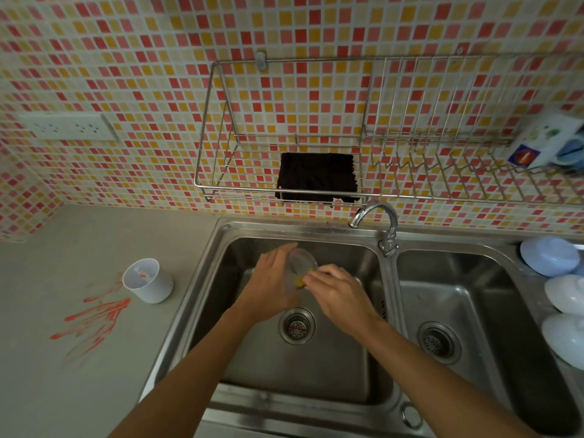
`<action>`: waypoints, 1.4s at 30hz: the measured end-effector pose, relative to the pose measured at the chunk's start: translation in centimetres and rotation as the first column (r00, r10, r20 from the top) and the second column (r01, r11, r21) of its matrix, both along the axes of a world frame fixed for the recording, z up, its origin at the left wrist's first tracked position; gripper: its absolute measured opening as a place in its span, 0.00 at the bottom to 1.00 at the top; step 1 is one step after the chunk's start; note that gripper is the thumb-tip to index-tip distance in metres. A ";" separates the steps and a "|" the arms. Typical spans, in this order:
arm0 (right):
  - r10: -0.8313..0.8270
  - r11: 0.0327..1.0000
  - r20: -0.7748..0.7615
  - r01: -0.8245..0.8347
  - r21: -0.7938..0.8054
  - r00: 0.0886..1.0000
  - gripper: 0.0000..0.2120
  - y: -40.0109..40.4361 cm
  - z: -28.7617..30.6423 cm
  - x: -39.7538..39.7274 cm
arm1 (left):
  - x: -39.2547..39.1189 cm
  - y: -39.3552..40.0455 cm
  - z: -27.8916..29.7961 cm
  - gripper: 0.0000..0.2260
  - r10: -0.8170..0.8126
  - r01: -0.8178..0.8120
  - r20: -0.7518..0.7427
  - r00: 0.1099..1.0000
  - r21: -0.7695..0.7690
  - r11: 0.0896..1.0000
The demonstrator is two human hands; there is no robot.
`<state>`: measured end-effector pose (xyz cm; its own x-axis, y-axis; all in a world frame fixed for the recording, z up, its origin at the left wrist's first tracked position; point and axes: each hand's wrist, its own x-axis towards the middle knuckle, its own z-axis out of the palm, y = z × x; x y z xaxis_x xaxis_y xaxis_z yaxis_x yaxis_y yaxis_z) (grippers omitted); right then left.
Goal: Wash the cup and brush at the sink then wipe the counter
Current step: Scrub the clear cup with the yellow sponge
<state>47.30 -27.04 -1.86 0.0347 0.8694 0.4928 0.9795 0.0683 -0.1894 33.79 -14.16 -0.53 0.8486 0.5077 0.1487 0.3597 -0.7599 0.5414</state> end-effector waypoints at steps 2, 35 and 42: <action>-0.022 0.999 -0.025 0.022 0.030 0.999 0.06 0.4 0.2 -0.6 | 0.1 -0.8 -0.9 0.40 0.102 -0.110 0.063 0.993 0.138 0.984; 0.175 0.955 0.000 -0.170 -0.242 0.985 0.15 1.2 2.1 2.6 | 0.8 1.8 1.2 0.33 -0.127 0.125 0.046 0.991 0.046 0.991; 0.131 0.990 0.135 -0.122 -0.076 0.982 0.09 1.3 1.0 1.9 | 0.9 1.8 1.8 0.36 -0.076 0.075 0.050 0.996 0.024 0.997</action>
<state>49.17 -25.72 -0.90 -0.1425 0.8935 0.4259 0.9809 0.1850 -0.0597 34.67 -12.41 1.29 0.8754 0.4388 0.2028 0.2735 -0.7955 0.5407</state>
